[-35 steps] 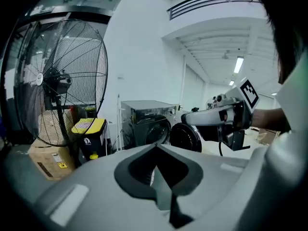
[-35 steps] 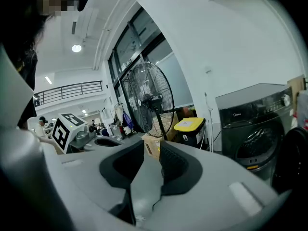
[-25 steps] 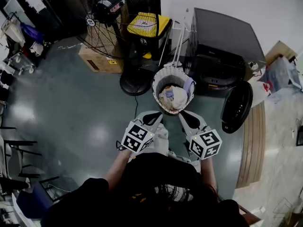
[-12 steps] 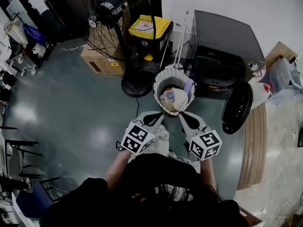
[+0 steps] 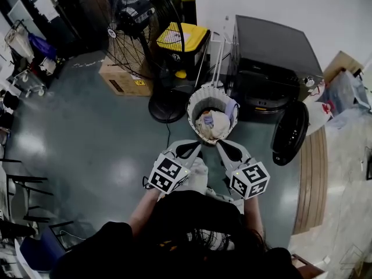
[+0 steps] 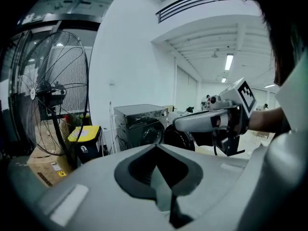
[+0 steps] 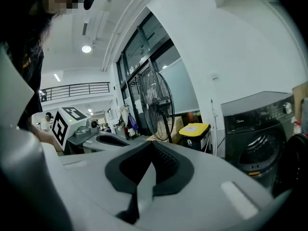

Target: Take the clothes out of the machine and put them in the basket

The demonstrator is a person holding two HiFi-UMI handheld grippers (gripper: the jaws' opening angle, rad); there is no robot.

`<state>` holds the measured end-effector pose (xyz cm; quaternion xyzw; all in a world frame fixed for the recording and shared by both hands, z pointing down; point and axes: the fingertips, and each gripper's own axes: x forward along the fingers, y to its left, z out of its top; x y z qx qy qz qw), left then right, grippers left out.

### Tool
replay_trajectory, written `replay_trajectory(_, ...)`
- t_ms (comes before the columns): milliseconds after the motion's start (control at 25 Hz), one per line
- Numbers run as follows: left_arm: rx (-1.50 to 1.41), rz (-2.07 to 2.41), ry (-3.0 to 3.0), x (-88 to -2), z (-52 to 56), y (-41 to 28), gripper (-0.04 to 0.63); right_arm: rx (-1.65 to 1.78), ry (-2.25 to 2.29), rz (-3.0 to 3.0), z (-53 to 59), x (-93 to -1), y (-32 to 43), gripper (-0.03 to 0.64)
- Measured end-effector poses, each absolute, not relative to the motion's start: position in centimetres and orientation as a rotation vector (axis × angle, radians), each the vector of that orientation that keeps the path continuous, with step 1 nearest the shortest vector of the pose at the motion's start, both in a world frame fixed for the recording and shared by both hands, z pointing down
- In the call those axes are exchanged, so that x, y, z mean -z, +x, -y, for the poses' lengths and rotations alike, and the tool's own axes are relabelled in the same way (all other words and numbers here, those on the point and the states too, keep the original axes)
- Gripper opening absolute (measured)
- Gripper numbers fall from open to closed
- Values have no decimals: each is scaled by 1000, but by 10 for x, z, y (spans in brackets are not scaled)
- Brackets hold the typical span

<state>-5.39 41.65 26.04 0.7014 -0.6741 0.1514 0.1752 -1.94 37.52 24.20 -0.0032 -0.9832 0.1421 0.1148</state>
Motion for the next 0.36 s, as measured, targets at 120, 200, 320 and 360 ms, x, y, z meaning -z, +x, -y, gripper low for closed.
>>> replay_trajectory(120, -440, 1908, 1988, -263, -419, -53, 7, -418, -6, 2885, -377, -244, -18, 21)
replay_trajectory(200, -446, 1909, 1985, -262, -421, -54, 7, -420, -3, 2885, -378, -244, -16, 21)
replay_trajectory(320, -449, 1913, 1984, -260, -422, -54, 6, -419, 4, 2885, -379, -244, -13, 21)
replay_trajectory(360, -449, 1914, 1985, -259, -423, -54, 7, -418, 6, 2886, -379, -243, -12, 21)
